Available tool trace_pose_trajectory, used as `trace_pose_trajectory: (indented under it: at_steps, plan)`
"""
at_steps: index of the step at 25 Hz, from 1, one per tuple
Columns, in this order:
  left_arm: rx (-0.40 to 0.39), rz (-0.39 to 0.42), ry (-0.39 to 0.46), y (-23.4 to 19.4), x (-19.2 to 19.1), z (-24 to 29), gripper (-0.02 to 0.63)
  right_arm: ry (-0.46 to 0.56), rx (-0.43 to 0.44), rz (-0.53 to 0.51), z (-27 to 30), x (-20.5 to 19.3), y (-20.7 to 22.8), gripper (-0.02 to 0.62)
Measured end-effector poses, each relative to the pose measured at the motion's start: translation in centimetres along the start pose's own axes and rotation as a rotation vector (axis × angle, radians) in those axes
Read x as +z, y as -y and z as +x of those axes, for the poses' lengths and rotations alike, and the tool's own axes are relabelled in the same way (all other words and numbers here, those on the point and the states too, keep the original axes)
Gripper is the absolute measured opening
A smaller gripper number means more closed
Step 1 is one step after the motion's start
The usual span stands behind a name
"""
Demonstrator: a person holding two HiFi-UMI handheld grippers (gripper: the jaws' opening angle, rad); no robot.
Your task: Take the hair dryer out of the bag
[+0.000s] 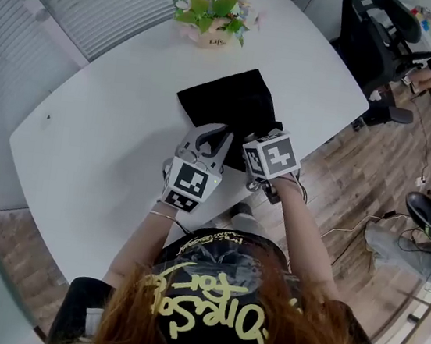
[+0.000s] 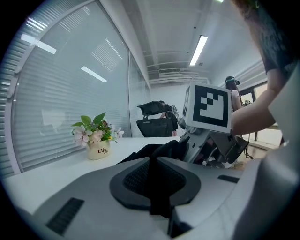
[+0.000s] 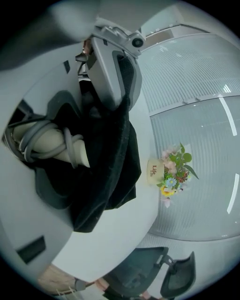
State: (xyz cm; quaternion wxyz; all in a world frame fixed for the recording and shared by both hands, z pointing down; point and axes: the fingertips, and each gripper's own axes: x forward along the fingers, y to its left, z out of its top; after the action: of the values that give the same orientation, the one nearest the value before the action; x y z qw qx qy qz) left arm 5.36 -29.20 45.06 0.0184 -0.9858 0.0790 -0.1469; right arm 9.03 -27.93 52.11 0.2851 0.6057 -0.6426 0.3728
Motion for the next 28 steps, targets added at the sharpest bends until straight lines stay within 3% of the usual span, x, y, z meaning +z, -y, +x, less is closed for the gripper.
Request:
trace_pose_trajectory:
  at_steps: [4, 9, 19, 28]
  plan:
    - [0.042, 0.014, -0.034, -0.4, -0.1, -0.6, 0.060, 0.038, 0.091, 0.039, -0.7, 0.2, -0.6, 0.250]
    - [0.109, 0.033, -0.073, -1.2, 0.2, -1.0, 0.052, 0.069, 0.142, 0.050, -1.5, 0.3, -0.8, 0.242]
    - [0.172, 0.056, -0.054, -1.2, 1.2, -1.5, 0.031, 0.099, 0.168, 0.000, -3.3, 0.2, 0.1, 0.229]
    - [0.276, 0.096, -0.096, -2.2, 1.3, -2.1, 0.025, 0.115, 0.232, -0.028, -4.6, -0.7, 0.8, 0.224]
